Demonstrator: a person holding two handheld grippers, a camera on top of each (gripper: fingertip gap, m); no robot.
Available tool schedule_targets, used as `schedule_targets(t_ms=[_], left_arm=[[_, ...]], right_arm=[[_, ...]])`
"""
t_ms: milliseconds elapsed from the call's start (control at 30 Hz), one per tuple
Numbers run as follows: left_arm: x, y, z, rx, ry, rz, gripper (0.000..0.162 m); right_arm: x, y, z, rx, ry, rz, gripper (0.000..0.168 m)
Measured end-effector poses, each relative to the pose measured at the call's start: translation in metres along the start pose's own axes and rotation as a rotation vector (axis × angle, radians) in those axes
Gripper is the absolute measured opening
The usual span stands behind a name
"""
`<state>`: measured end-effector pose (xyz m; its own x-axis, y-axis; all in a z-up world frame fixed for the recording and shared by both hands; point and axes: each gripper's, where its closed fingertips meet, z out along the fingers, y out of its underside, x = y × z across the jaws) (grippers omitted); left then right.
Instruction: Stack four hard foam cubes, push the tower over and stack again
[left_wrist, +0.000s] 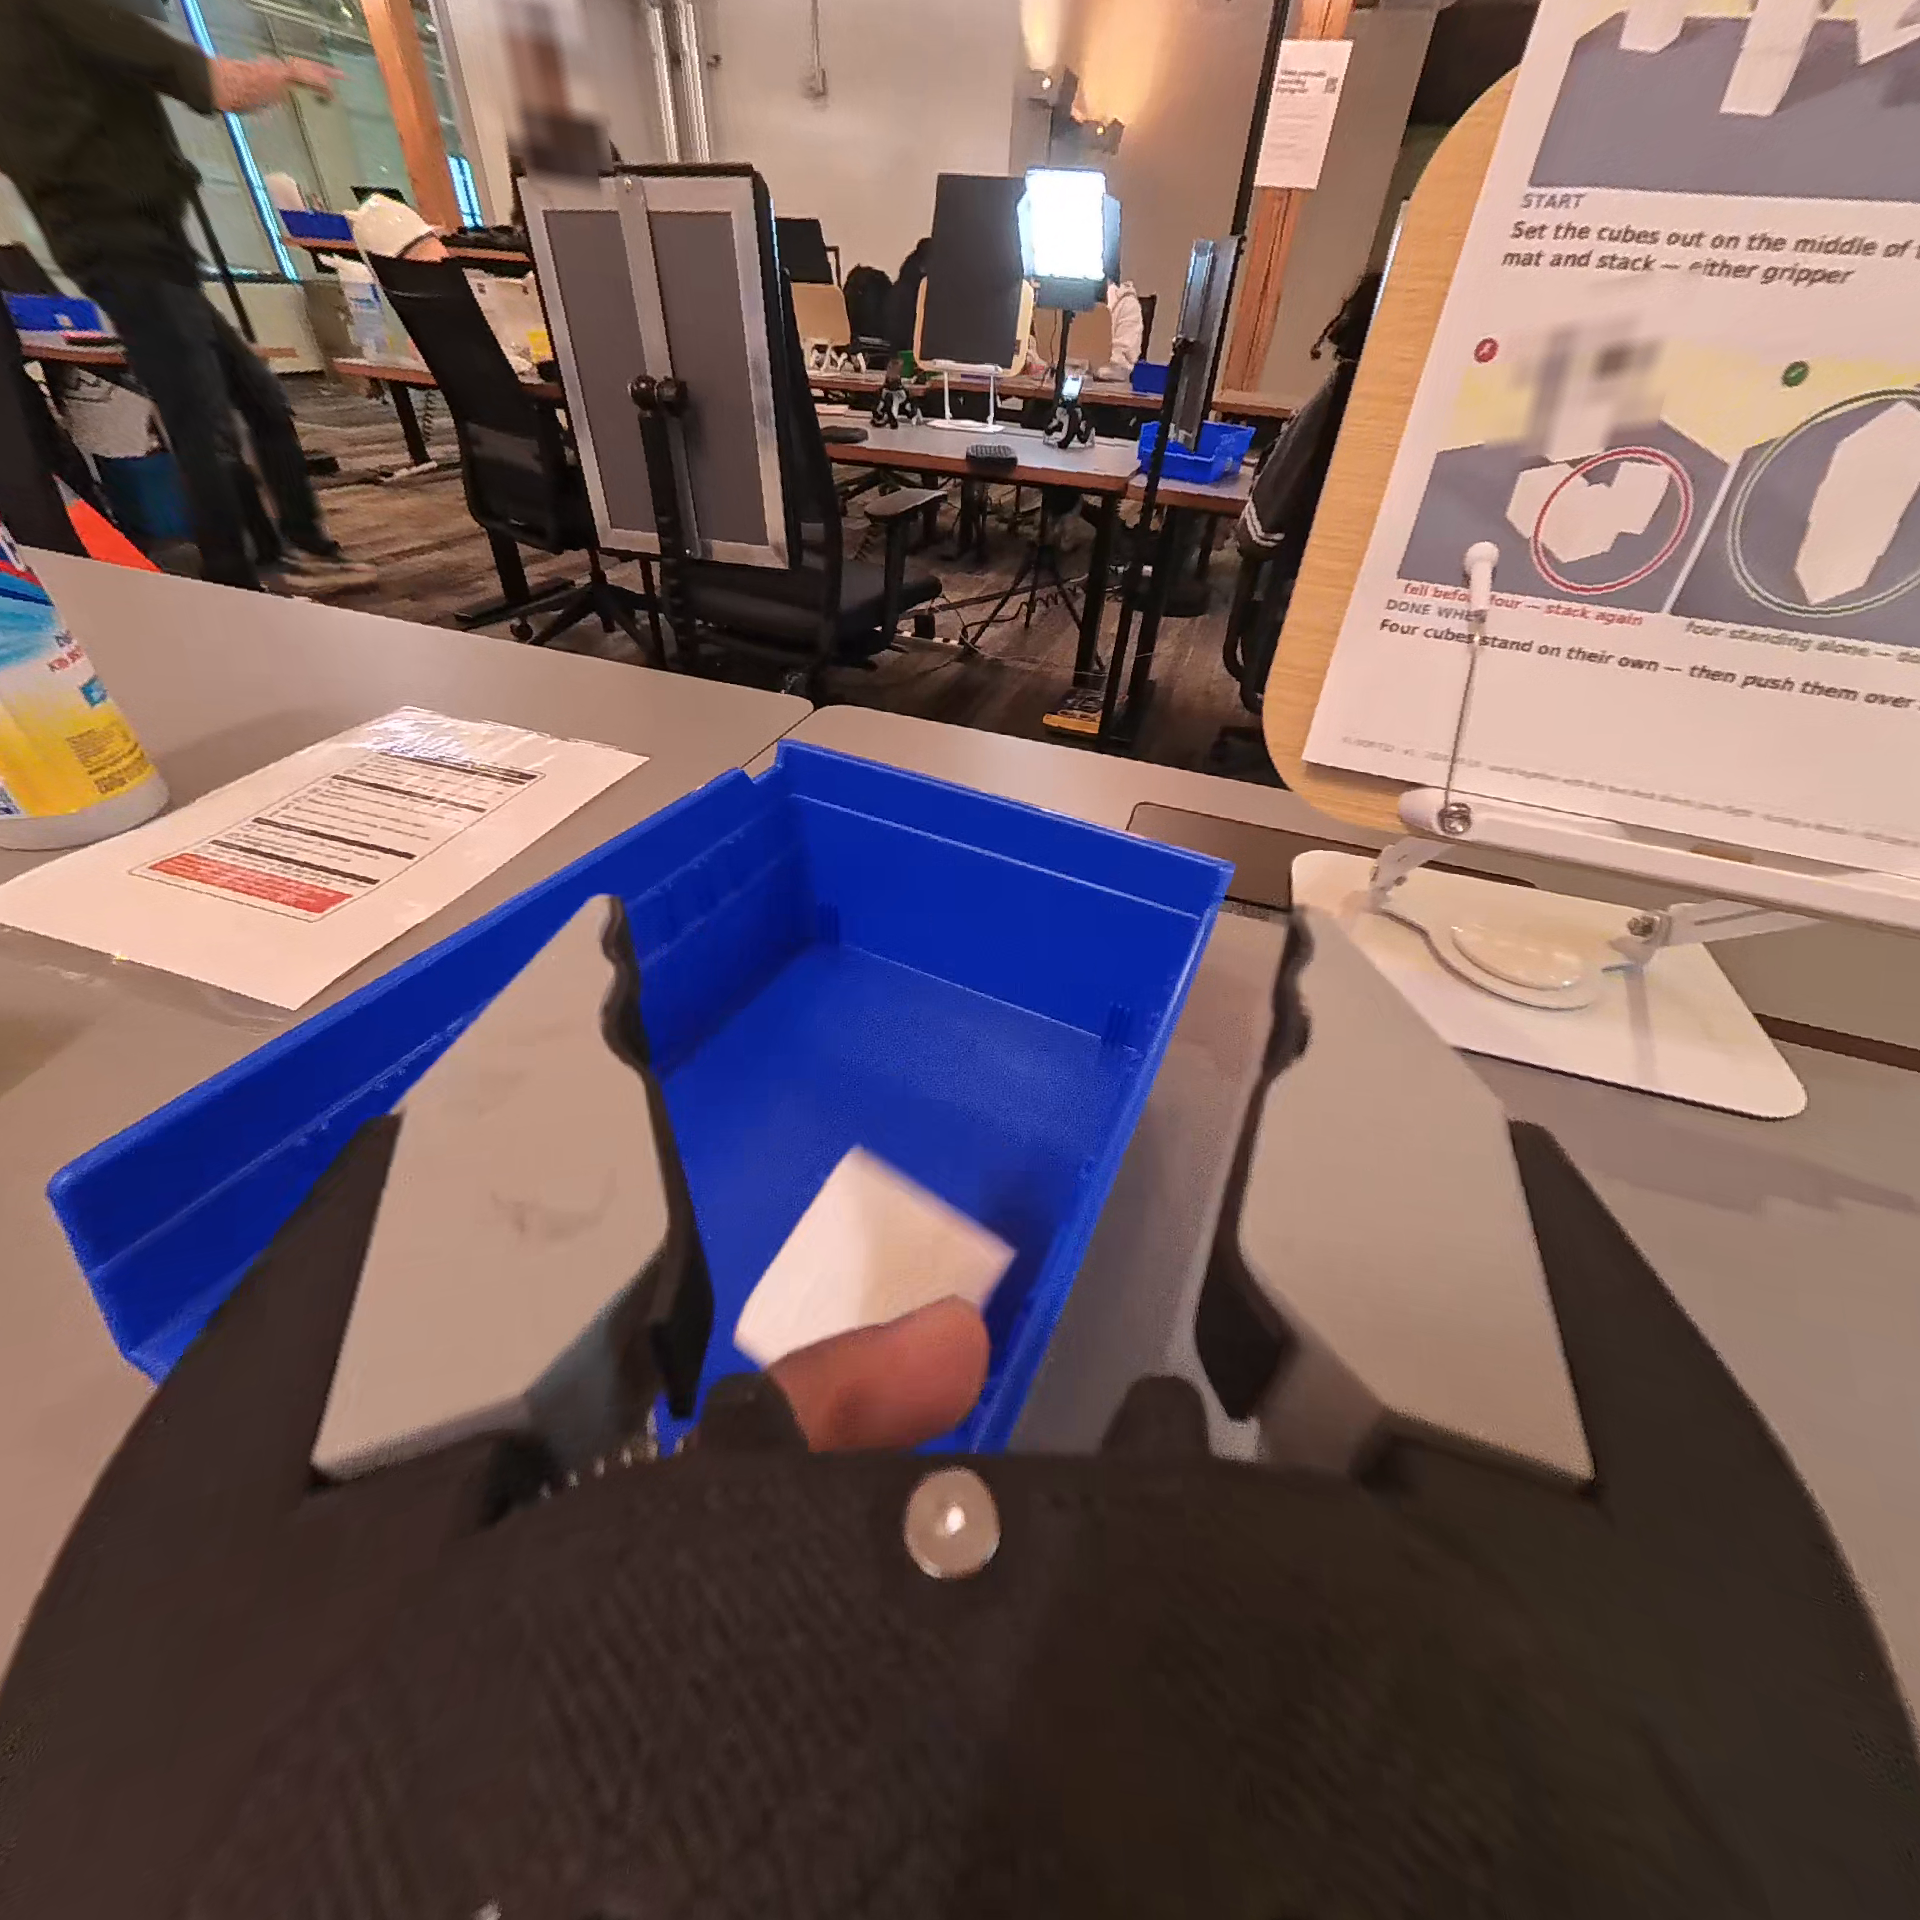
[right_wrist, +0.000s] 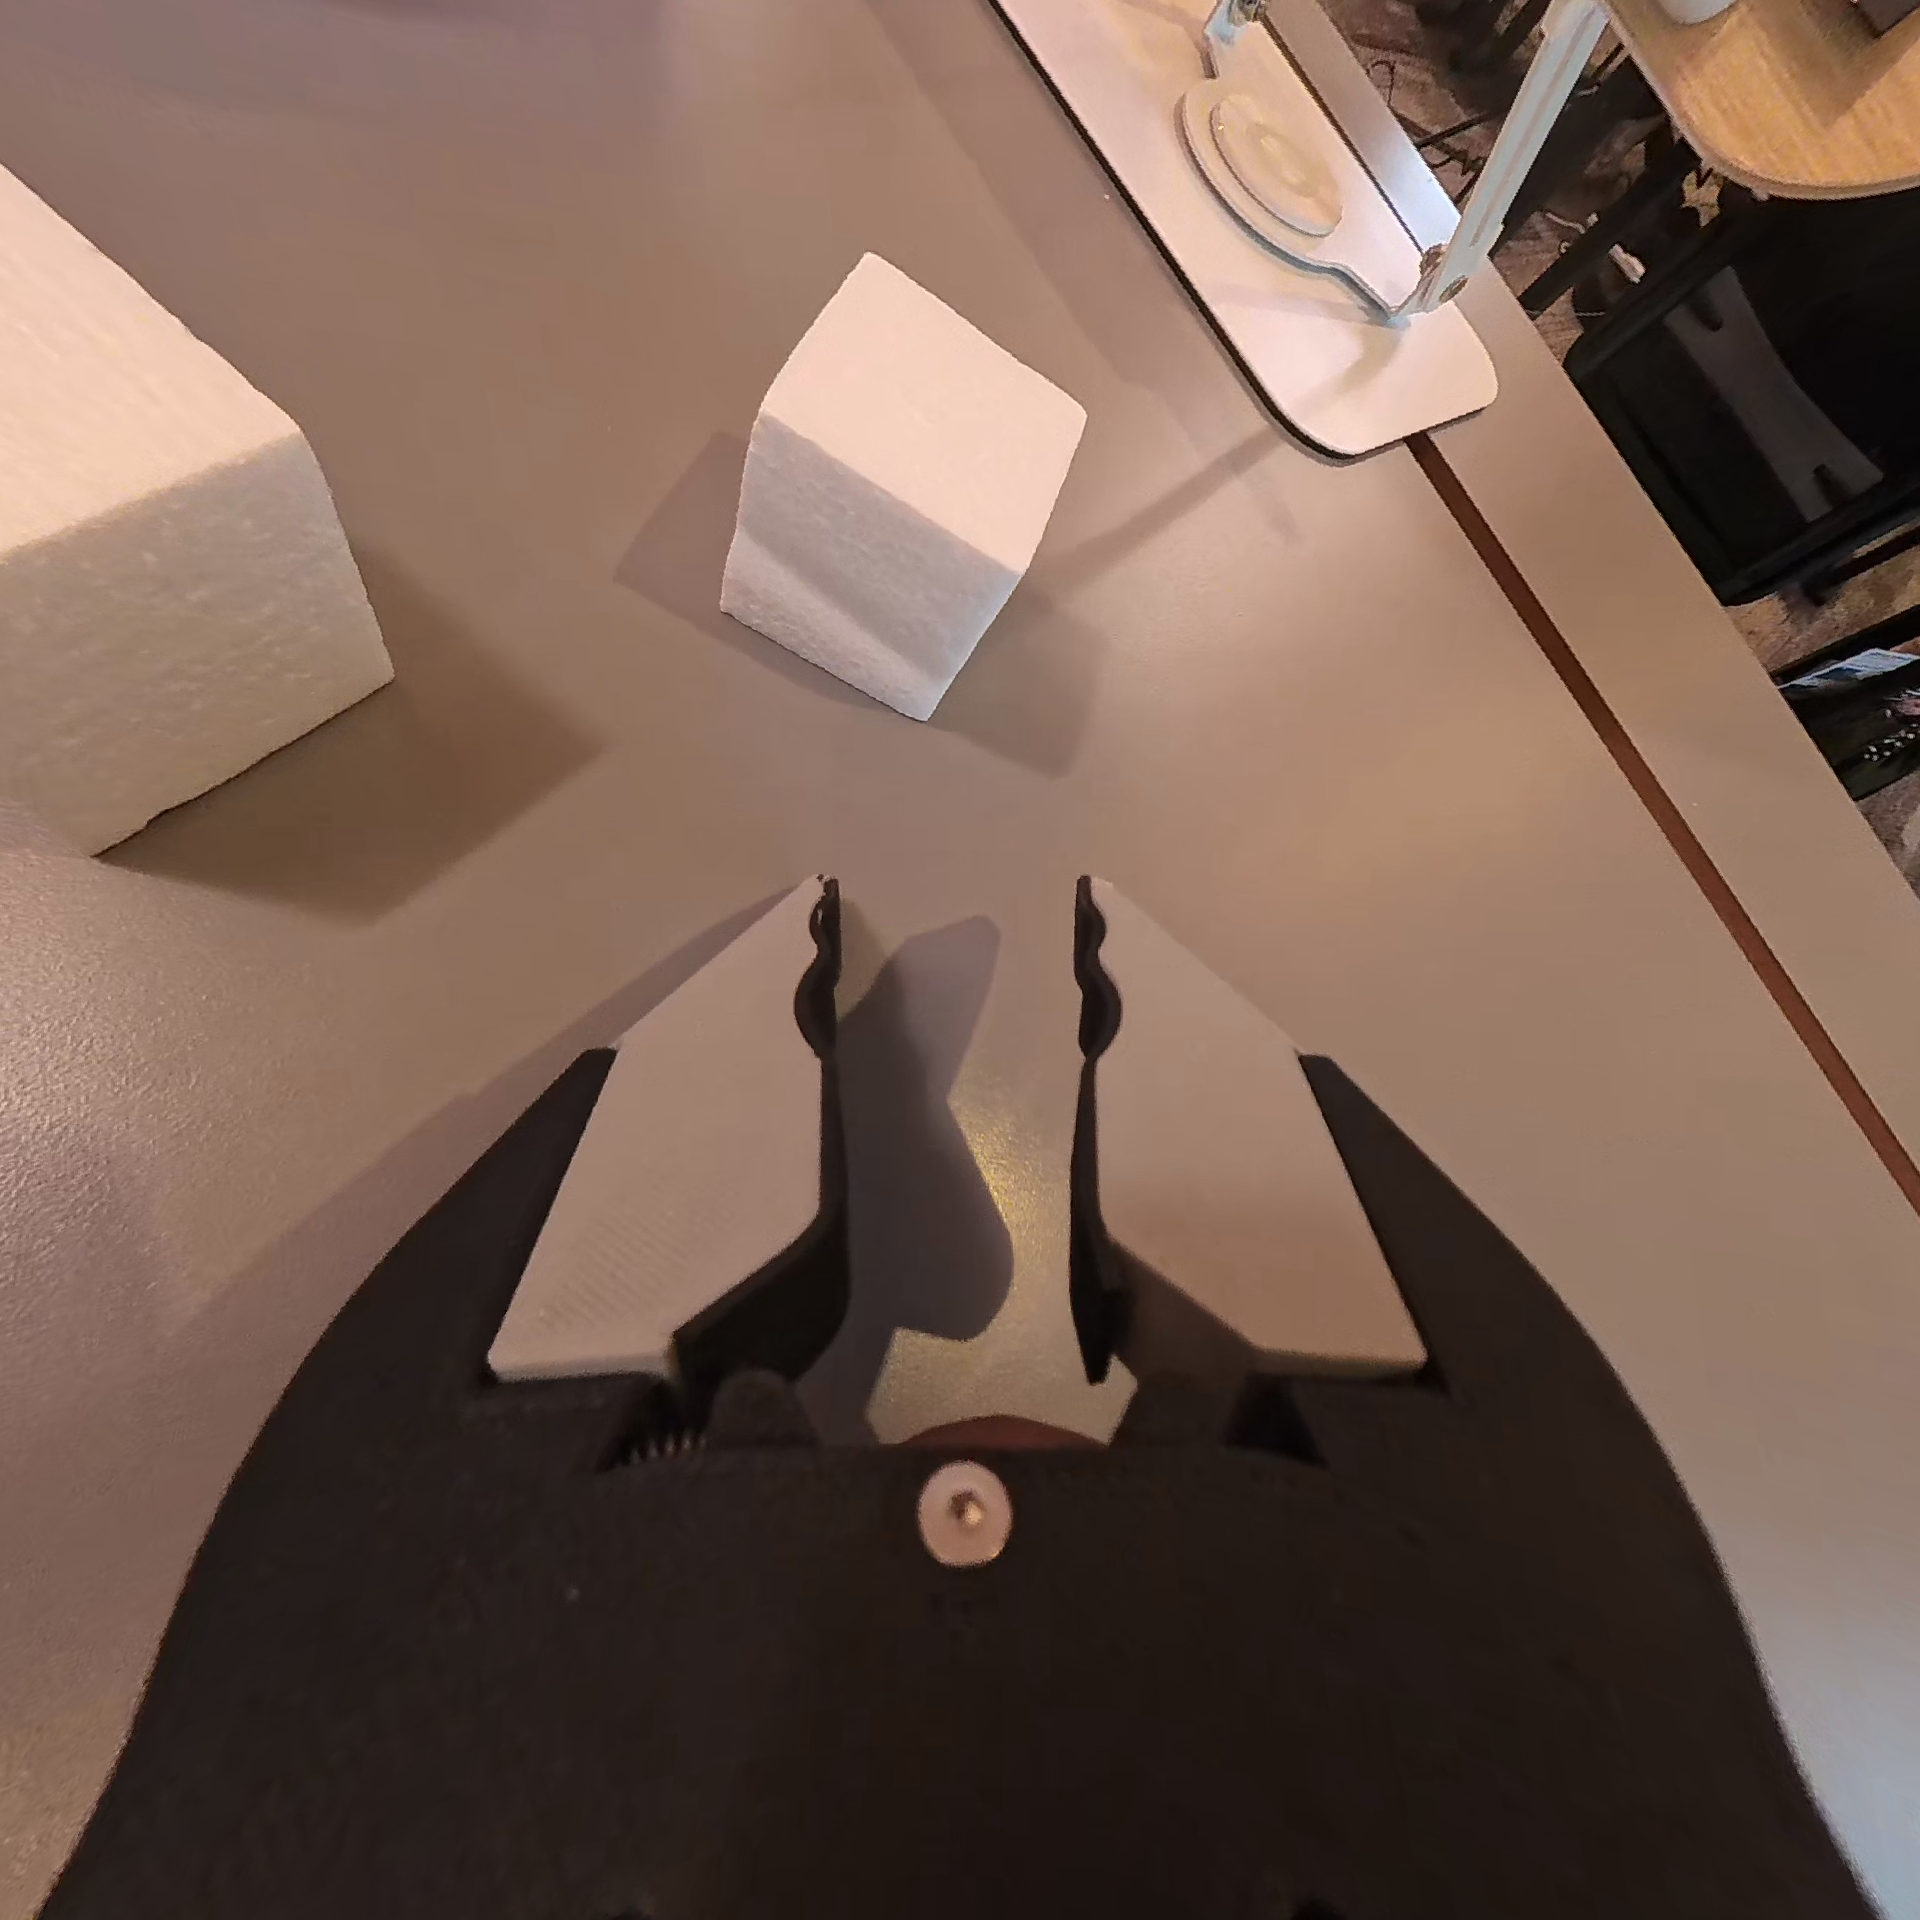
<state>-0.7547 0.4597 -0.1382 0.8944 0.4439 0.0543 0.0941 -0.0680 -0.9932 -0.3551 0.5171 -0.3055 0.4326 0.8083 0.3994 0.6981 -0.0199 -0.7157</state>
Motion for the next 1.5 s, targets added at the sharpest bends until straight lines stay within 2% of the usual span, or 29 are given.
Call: schedule_targets(t_ms=[100,167,233,267,333,400,467,533,600,700,800,867,900,933,967,1033,1133,1200,1267,1367,1400,1433,1500], left_arm=[[0.003,-0.011,-0.005,0.063,0.02,-0.007,0.109],[0.015,-0.026,-0.017,0.151,0.094,0.004,0.088],[0.054,-0.037,-0.037,0.233,0.33,0.046,0.053],[0.075,-0.038,-0.048,0.267,0.467,0.049,0.044],[0.112,-0.024,-0.071,0.225,0.742,0.037,0.045],[0.13,-0.004,-0.095,0.08,0.931,0.014,0.059],[0.137,0.008,-0.128,-0.039,1.074,0.034,0.063],[0.138,0.022,-0.156,-0.185,1.127,0.048,0.08],[0.138,0.043,-0.182,-0.298,1.129,0.105,0.083],[0.136,0.091,-0.206,-0.4,1.029,0.224,0.09],[0.136,0.149,-0.214,-0.493,0.915,0.31,0.091],[0.144,0.179,-0.22,-0.545,0.914,0.296,0.091],[0.147,0.19,-0.22,-0.57,0.908,0.285,0.087],[0.148,0.199,-0.219,-0.592,0.904,0.292,0.068],[0.148,0.203,-0.217,-0.612,0.898,0.307,0.063],[0.14,0.183,-0.202,-0.551,0.83,0.322,0.062],[0.112,0.109,-0.173,-0.369,0.705,0.293,0.062],[0.075,0.062,-0.142,-0.305,0.564,0.312,0.062],[0.034,0.029,-0.106,-0.299,0.441,0.289,0.062],[-0.003,0.026,-0.06,-0.44,0.412,0.202,0.066],[-0.009,0.031,-0.051,-0.489,0.412,0.161,0.078],[-0.008,0.034,-0.048,-0.523,0.431,0.12,0.087],[0.006,0.029,-0.053,-0.487,0.487,0.122,0.085]], right_arm=[[0.0,0.0,0.0,0.0,-0.001,-0.002,0.043],[-0.001,0.0,0.0,0.001,-0.002,-0.002,0.043],[-0.001,0.0,0.0,0.001,-0.002,-0.003,0.043],[-0.001,-0.001,0.0,0.002,-0.002,-0.003,0.043],[0.0,0.0,-0.001,0.002,0.001,0.0,0.043],[0.001,0.0,-0.001,0.006,-0.001,0.01,0.043],[0.001,-0.001,-0.001,0.011,-0.011,0.015,0.043],[-0.001,-0.003,-0.001,0.015,-0.016,0.005,0.043],[-0.004,-0.006,-0.003,0.02,-0.013,-0.012,0.043],[-0.004,-0.014,-0.009,0.041,0.013,-0.039,0.043],[-0.003,-0.02,-0.015,0.067,0.032,-0.043,0.042],[-0.004,-0.021,-0.016,0.078,0.033,-0.04,0.042],[-0.004,-0.02,-0.015,0.075,0.033,-0.041,0.042],[-0.004,-0.019,-0.015,0.067,0.032,-0.042,0.042],[-0.004,-0.017,-0.014,0.062,0.031,-0.041,0.042],[-0.002,-0.016,-0.014,0.06,0.034,-0.035,0.042],[0.0,-0.017,-0.016,0.07,0.032,-0.023,0.042],[0.0,-0.018,-0.017,0.072,0.034,-0.028,0.042],[-0.001,-0.018,-0.017,0.072,0.033,-0.034,0.042],[-0.001,-0.02,-0.018,0.073,0.041,-0.05,0.042],[-0.001,-0.021,-0.019,0.075,0.046,-0.053,0.042],[0.0,-0.021,-0.02,0.077,0.05,-0.054,0.042],[0.001,-0.022,-0.021,0.08,0.052,-0.052,0.042]])
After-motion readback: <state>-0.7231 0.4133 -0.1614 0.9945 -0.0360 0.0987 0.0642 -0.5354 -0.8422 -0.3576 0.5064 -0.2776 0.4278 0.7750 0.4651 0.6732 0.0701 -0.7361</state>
